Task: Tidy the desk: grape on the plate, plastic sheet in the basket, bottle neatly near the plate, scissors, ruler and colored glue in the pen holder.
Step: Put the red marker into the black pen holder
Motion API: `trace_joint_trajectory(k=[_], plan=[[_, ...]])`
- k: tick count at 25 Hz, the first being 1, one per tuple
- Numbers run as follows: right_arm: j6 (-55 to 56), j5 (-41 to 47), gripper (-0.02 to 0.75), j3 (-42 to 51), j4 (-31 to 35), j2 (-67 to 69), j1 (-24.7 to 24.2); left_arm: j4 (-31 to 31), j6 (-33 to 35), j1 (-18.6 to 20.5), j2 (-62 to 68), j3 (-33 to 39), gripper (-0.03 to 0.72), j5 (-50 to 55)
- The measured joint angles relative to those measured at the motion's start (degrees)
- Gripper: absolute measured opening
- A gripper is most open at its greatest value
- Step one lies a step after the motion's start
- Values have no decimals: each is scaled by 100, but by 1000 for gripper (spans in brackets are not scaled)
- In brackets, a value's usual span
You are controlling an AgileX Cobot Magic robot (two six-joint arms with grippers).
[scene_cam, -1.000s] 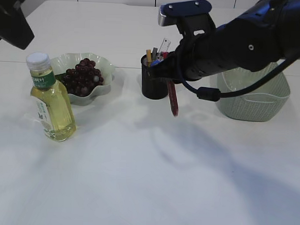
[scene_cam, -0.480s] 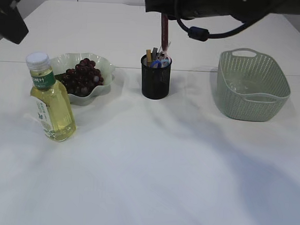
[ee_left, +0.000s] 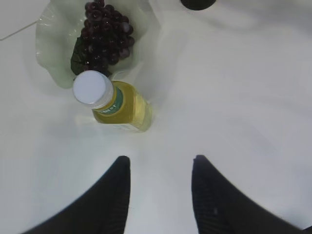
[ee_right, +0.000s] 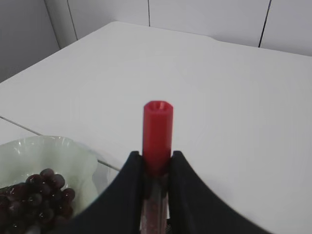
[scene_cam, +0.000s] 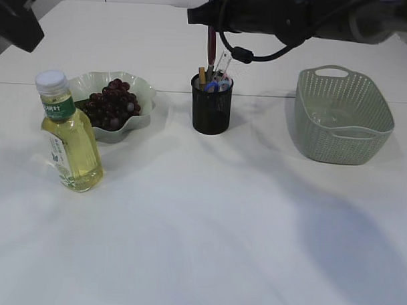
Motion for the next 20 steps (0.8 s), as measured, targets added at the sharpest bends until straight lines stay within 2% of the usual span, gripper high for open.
trace_joint_trajectory(k=[8, 20], plan=[[-8, -428, 129, -259, -56, 428, -171, 76, 0, 0, 72, 0, 309, -19], [-8, -547, 128, -274, -56, 693, -175, 134, 0, 0, 92, 0, 309, -203]])
